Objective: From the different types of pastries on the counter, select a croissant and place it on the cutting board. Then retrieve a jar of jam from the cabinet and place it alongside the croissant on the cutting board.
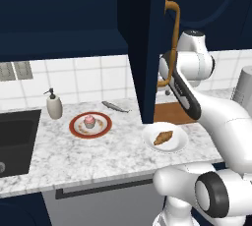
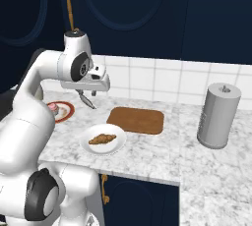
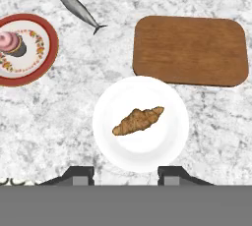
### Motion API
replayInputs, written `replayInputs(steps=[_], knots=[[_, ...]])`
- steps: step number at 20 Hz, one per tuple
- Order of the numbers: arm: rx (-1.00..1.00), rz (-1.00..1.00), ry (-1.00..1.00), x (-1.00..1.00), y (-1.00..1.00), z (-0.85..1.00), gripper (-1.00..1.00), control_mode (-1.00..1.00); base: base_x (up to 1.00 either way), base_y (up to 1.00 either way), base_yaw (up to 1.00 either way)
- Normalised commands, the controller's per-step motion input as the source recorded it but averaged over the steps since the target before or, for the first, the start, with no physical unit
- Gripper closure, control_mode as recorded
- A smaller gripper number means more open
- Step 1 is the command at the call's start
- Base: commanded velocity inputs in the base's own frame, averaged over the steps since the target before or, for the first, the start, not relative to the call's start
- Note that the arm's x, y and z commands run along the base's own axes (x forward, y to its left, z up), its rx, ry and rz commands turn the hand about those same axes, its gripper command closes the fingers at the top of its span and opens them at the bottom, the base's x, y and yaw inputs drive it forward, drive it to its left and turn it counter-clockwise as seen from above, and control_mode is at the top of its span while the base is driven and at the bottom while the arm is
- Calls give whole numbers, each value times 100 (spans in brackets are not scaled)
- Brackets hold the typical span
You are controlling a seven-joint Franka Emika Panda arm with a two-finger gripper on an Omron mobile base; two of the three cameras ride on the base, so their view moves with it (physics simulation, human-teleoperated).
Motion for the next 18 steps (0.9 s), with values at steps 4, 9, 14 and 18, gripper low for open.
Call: replayInputs(steps=[4, 9, 14, 18], knots=[[0, 0, -6, -23, 0, 24, -100, -100, 0, 0, 0], [0, 0, -4, -23, 0, 23, -100, -100, 0, 0, 0], [0, 0, -1, -21, 0, 19, -100, -100, 0, 0, 0], [-8, -6, 1, -20, -3, -24, -100, -100, 0, 0, 0]])
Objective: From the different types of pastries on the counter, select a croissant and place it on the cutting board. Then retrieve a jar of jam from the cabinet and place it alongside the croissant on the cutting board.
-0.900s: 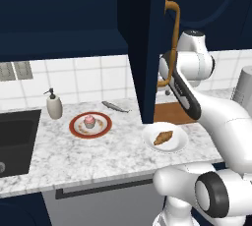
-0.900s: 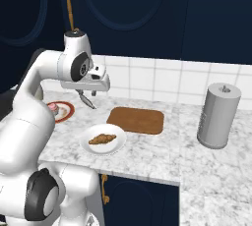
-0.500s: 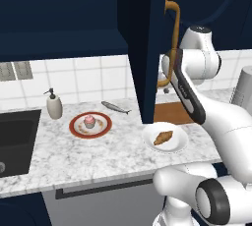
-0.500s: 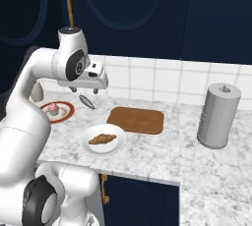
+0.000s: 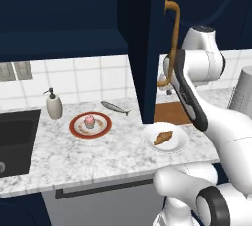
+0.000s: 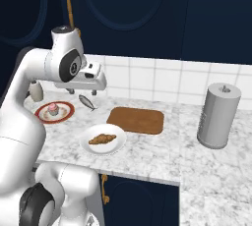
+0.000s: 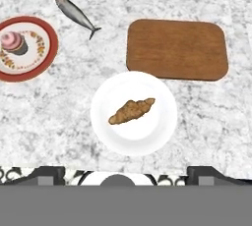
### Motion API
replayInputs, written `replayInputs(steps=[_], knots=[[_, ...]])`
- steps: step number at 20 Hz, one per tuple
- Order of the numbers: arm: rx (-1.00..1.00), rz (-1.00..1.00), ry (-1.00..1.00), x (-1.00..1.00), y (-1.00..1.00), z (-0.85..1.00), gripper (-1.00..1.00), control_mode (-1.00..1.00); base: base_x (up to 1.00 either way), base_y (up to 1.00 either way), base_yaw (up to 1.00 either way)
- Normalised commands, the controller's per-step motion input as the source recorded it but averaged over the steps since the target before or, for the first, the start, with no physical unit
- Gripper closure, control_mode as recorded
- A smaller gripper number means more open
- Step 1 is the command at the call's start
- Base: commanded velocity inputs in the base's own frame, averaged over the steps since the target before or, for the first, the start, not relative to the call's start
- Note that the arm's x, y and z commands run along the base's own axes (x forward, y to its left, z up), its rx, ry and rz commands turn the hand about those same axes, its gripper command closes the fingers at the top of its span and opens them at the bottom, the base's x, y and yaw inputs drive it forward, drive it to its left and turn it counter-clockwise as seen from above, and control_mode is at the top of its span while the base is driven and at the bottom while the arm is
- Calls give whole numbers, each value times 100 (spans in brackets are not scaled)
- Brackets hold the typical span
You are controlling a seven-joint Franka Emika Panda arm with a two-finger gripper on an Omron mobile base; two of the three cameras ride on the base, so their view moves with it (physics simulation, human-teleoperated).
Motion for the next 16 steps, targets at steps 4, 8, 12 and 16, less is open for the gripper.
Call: replayInputs(steps=[4, 8, 12, 16], knots=[[-12, -6, 0, -8, 0, -49, -100, -100, 0, 0, 0], [-1, -4, -9, -14, -19, -56, -100, -100, 0, 0, 0], [0, -2, -30, -5, -20, -42, -100, -100, 0, 0, 0], [0, -4, -23, -3, -6, -41, -100, -100, 0, 0, 0]])
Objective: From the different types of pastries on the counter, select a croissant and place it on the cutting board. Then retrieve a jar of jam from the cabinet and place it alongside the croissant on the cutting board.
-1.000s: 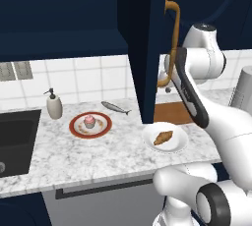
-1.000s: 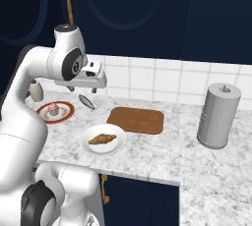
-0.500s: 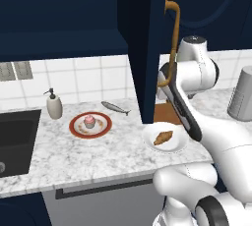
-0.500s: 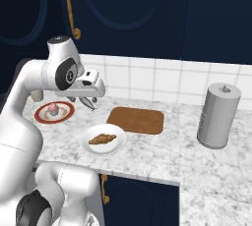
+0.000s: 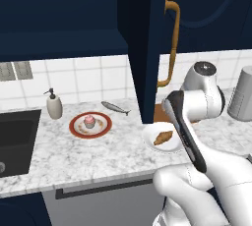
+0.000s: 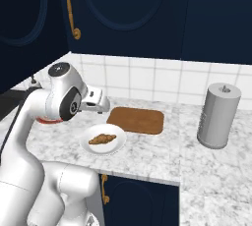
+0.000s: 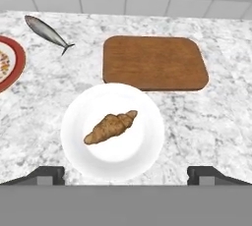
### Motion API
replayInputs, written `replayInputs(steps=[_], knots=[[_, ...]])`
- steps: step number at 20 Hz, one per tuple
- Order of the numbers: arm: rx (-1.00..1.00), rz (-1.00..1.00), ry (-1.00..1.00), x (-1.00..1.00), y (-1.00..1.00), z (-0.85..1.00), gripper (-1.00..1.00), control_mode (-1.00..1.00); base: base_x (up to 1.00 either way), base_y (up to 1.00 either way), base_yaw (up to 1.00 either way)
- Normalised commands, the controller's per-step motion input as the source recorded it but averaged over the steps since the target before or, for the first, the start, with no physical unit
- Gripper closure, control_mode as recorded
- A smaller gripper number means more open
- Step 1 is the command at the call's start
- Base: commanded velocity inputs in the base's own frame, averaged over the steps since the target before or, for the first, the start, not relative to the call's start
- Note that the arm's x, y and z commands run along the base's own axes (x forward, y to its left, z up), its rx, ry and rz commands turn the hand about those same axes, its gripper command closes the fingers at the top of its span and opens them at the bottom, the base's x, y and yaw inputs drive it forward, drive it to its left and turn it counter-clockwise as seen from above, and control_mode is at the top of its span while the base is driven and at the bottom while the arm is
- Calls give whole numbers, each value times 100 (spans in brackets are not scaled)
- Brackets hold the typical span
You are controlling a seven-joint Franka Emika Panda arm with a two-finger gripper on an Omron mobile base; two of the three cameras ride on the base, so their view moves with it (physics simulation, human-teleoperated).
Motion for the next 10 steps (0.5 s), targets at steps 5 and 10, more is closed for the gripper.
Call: replayInputs(steps=[5, 10], knots=[[0, -6, -15, 0, 1, -25, -100, -100, 0, 0, 0], [6, -20, 1, 0, -1, -1, -100, -100, 0, 0, 0]])
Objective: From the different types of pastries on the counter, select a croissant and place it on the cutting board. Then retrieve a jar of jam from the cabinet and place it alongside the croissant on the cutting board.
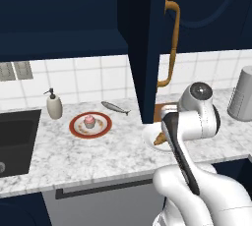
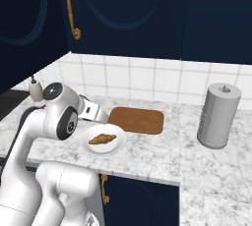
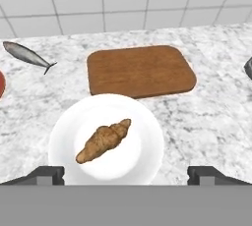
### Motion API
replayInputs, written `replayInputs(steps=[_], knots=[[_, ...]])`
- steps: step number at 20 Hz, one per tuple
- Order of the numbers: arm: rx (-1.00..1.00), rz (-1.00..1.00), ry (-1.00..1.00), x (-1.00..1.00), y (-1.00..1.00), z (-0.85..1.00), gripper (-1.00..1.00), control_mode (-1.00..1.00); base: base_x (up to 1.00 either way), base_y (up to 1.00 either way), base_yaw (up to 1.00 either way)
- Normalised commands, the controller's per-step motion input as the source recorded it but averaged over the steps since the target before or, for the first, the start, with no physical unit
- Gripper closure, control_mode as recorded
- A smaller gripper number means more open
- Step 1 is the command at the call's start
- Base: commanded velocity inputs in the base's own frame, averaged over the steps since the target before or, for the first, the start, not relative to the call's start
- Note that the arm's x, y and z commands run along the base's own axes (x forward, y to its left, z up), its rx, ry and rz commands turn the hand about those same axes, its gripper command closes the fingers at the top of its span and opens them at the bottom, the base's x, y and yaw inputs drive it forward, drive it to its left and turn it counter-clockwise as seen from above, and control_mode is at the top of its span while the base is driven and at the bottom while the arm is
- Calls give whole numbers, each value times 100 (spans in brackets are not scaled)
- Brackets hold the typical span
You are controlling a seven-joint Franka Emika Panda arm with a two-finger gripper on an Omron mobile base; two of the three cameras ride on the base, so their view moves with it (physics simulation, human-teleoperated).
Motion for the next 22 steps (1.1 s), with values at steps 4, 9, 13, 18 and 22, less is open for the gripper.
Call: replayInputs(steps=[4, 9, 13, 18, 22], knots=[[6, -23, 3, 0, 0, 0, -100, -100, 0, 0, 0], [8, -14, 7, 2, -6, 5, -100, -100, 0, 0, 0], [5, -1, 2, -17, -9, 19, -100, -100, 0, 0, 0], [6, 1, -2, 0, 9, -1, -100, -100, 0, 0, 0], [1, 0, -16, 0, 30, -6, -100, -100, 0, 0, 0]])
